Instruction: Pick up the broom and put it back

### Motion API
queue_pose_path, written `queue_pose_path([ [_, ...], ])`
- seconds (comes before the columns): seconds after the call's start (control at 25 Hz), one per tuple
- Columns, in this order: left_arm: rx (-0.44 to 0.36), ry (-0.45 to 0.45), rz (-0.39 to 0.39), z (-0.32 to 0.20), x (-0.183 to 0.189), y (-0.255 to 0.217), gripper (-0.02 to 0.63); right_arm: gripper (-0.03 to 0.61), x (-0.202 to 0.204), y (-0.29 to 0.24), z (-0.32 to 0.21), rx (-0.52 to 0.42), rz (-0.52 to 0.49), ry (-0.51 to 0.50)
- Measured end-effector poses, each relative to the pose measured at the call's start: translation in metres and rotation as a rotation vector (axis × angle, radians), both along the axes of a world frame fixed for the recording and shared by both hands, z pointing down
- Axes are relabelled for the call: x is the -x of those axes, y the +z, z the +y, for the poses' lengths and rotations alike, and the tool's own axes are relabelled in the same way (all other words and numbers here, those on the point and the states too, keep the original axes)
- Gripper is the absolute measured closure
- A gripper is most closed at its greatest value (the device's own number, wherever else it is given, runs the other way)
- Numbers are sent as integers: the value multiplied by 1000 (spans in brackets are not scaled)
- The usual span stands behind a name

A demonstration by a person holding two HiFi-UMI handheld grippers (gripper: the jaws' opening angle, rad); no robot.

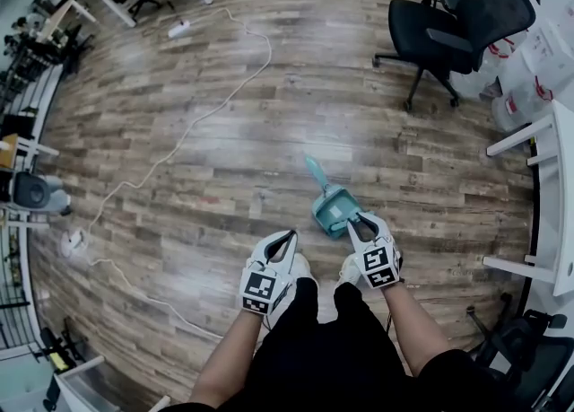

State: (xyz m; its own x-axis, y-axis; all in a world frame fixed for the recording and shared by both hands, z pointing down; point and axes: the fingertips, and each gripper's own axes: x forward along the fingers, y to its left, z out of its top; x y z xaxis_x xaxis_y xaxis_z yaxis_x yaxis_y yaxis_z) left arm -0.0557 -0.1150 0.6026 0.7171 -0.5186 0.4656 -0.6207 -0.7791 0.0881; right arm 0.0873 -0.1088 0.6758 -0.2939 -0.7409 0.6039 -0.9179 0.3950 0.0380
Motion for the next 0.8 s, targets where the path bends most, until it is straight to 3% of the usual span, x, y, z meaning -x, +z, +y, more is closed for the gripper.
queue_pose_path([
  [0.52, -56, 10, 72, -14, -19, -40, 598, 486, -2, -98, -3, -150, 7, -34],
  [0.8, -158, 2, 167, -41, -36, -84, 597, 488, -11, -161, -18, -250, -4, -16],
])
